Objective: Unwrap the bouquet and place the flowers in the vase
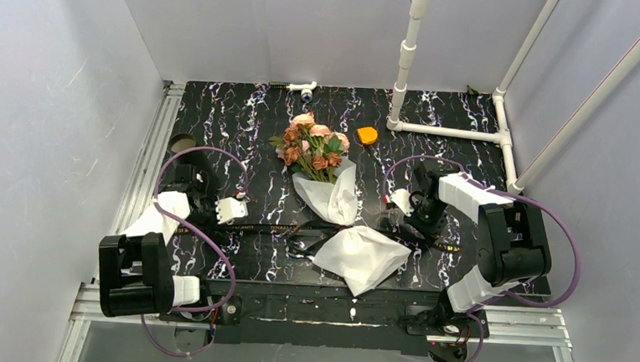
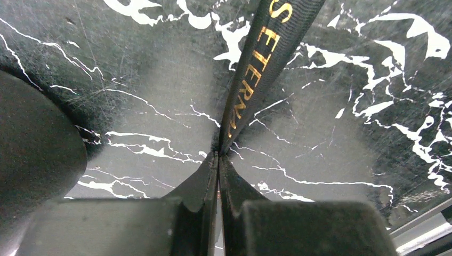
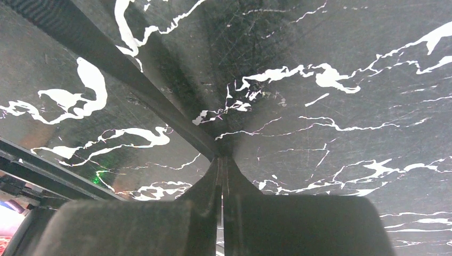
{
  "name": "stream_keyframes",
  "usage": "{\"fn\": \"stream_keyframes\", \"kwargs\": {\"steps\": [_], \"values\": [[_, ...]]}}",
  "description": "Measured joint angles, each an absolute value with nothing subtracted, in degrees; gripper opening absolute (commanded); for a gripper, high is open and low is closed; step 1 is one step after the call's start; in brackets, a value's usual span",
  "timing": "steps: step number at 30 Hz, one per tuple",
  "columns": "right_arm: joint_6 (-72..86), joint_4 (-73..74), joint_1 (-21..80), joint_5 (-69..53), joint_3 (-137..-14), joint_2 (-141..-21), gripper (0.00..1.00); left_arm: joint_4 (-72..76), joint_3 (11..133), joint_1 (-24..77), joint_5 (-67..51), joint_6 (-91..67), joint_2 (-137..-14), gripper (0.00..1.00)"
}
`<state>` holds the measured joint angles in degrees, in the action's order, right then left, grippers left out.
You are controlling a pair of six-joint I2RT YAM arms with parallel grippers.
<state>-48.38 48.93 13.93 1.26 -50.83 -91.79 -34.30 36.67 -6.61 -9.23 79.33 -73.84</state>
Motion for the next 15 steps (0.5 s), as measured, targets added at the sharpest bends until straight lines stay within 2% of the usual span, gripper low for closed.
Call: {"fn": "stream_keyframes", "kwargs": {"steps": [7,8,10,12,15], "values": [[-48.3,49.0,13.9,1.3,-50.9,-91.9,0.01,-34.0,35.3,-7.9,-8.1,82.1,-72.1,0.00],[-48.3,49.0,13.9,1.2,-50.9,-91.9,0.01,-34.2,35.3,-7.9,-8.1,82.3,-72.1,0.07],[-48.2,49.2,13.9,1.1,-51.1,-92.0,0.01,-35.1,35.5,-7.8,-8.4,82.1,-72.0,0.29],[-47.9,50.1,13.8,1.8,-51.3,-92.7,0.01,-38.2,36.0,-6.5,-8.4,80.6,-71.8,0.46],[-47.3,51.8,13.2,2.5,-51.8,-93.8,0.01,-42.0,37.3,-1.5,-9.6,77.3,-71.0,0.58]]}}
